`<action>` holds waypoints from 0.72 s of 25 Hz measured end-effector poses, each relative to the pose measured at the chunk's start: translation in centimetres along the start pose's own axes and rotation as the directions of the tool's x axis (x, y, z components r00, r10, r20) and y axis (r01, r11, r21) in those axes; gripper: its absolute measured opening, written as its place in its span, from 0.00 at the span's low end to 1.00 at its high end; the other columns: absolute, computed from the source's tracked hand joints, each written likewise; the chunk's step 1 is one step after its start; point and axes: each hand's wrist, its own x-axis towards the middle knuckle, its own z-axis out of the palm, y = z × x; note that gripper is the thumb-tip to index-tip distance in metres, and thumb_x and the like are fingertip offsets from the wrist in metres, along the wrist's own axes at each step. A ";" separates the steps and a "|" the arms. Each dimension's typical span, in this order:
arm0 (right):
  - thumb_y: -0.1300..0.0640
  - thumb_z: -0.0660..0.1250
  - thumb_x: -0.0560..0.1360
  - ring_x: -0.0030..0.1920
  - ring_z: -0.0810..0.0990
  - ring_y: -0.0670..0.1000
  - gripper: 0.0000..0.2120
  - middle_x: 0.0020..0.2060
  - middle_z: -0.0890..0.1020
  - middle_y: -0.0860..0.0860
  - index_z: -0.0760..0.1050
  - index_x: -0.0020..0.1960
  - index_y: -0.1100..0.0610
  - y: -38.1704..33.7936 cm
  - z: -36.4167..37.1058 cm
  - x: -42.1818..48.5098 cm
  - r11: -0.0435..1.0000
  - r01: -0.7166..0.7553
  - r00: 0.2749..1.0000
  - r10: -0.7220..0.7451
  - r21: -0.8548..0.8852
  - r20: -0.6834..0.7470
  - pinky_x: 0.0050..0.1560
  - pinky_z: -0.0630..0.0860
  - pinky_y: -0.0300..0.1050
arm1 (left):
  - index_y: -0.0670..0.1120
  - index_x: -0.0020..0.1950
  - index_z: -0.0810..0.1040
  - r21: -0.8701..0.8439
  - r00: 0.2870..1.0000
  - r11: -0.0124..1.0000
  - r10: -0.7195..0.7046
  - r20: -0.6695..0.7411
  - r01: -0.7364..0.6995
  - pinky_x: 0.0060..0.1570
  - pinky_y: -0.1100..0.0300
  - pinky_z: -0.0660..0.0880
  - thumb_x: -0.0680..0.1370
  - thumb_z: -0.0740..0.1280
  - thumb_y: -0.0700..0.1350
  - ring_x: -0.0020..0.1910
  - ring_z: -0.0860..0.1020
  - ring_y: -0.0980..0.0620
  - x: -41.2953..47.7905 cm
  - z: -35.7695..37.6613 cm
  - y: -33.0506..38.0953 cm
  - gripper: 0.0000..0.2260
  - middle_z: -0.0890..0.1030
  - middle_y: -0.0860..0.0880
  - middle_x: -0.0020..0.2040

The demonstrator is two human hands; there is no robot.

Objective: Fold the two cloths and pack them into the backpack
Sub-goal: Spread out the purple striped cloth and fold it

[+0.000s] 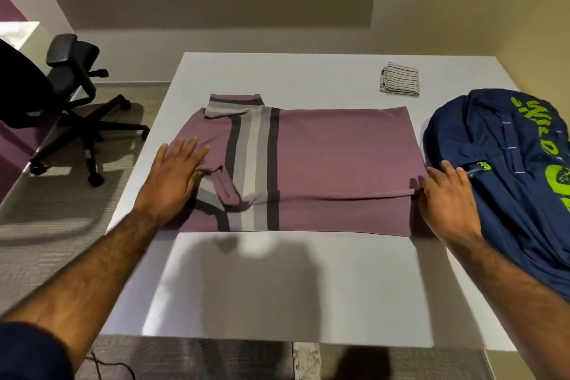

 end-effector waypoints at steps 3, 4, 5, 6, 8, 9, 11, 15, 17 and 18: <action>0.67 0.67 0.73 0.76 0.61 0.66 0.13 0.65 0.77 0.63 0.79 0.57 0.66 0.5 1.8 2.8 0.997 0.028 0.999 -0.025 -0.066 0.039 0.79 0.51 0.63 | 0.51 0.82 0.59 0.066 0.998 0.997 -0.046 0.048 0.043 0.80 0.44 0.43 0.85 0.50 0.51 0.82 0.51 0.45 5.1 1.3 -0.3 0.24 0.56 0.46 0.83; 0.67 0.66 0.73 0.77 0.60 0.66 0.11 0.66 0.76 0.64 0.80 0.55 0.67 0.5 2.4 3.4 0.995 0.043 0.998 -0.038 -0.089 0.059 0.79 0.50 0.64 | 0.52 0.82 0.59 0.086 0.997 0.995 -0.051 0.066 0.046 0.80 0.44 0.42 0.86 0.51 0.50 0.83 0.50 0.45 6.4 1.9 -0.4 0.23 0.55 0.46 0.83; 0.67 0.66 0.73 0.77 0.59 0.67 0.09 0.67 0.75 0.66 0.80 0.52 0.67 0.4 2.9 3.8 0.992 0.062 0.996 -0.055 -0.107 0.074 0.78 0.49 0.65 | 0.53 0.82 0.58 0.103 0.995 0.994 -0.053 0.081 0.045 0.80 0.44 0.41 0.86 0.51 0.50 0.83 0.49 0.45 7.4 2.5 -0.4 0.23 0.54 0.46 0.83; 0.67 0.66 0.74 0.78 0.58 0.68 0.08 0.69 0.73 0.67 0.80 0.51 0.67 0.2 3.3 4.0 0.990 0.071 0.995 -0.061 -0.119 0.082 0.78 0.49 0.66 | 0.53 0.83 0.57 0.119 0.995 0.991 -0.064 0.078 0.055 0.80 0.44 0.40 0.86 0.51 0.50 0.83 0.47 0.45 8.1 3.0 -0.2 0.24 0.52 0.47 0.84; 0.67 0.64 0.75 0.79 0.53 0.68 0.12 0.74 0.66 0.68 0.78 0.57 0.68 -0.7 4.0 3.9 0.994 0.032 0.997 -0.024 -0.108 0.076 0.79 0.46 0.66 | 0.51 0.84 0.50 0.131 0.987 0.978 -0.162 0.006 0.160 0.80 0.43 0.39 0.85 0.53 0.50 0.83 0.43 0.43 8.7 4.1 0.8 0.27 0.44 0.46 0.84; 0.66 0.62 0.77 0.79 0.51 0.68 0.16 0.76 0.62 0.68 0.74 0.64 0.68 -1.7 4.1 3.6 0.997 -0.014 0.997 0.020 -0.075 0.075 0.79 0.44 0.65 | 0.50 0.84 0.46 0.105 0.962 0.957 -0.265 -0.060 0.270 0.80 0.42 0.39 0.85 0.54 0.50 0.82 0.41 0.42 8.5 4.5 1.7 0.29 0.41 0.45 0.84; 0.63 0.59 0.81 0.80 0.51 0.66 0.21 0.79 0.59 0.65 0.67 0.74 0.63 -5.4 4.0 2.8 0.994 -0.092 0.993 0.087 0.063 0.077 0.79 0.45 0.63 | 0.47 0.84 0.45 -0.013 0.917 0.930 -0.363 -0.164 0.366 0.80 0.41 0.41 0.84 0.56 0.49 0.82 0.43 0.40 7.3 5.6 4.2 0.31 0.41 0.43 0.83; 0.51 0.58 0.82 0.80 0.54 0.63 0.26 0.80 0.58 0.59 0.64 0.78 0.58 -15.1 4.4 0.7 0.933 -0.035 0.974 -0.049 0.359 0.222 0.80 0.47 0.58 | 0.47 0.82 0.58 -0.136 0.990 0.983 0.132 0.050 -0.124 0.76 0.35 0.58 0.85 0.55 0.49 0.82 0.54 0.42 3.6 11.5 7.9 0.24 0.57 0.43 0.83; 0.42 0.50 0.83 0.82 0.48 0.58 0.31 0.82 0.51 0.54 0.54 0.82 0.55 -17.8 4.7 -0.3 0.930 -0.013 0.946 -0.108 0.368 0.305 0.79 0.40 0.55 | 0.51 0.83 0.53 -0.152 0.986 0.988 -0.009 0.165 0.034 0.79 0.38 0.52 0.84 0.49 0.58 0.83 0.49 0.46 2.6 12.9 7.6 0.28 0.52 0.48 0.84; 0.39 0.47 0.82 0.82 0.46 0.56 0.33 0.82 0.49 0.52 0.51 0.83 0.54 -17.9 4.9 -0.6 0.940 -0.007 0.940 -0.110 0.341 0.323 0.78 0.38 0.55 | 0.52 0.84 0.50 -0.139 0.976 0.982 -0.101 0.191 0.129 0.79 0.40 0.50 0.83 0.47 0.62 0.83 0.47 0.47 2.3 13.1 7.2 0.30 0.49 0.49 0.84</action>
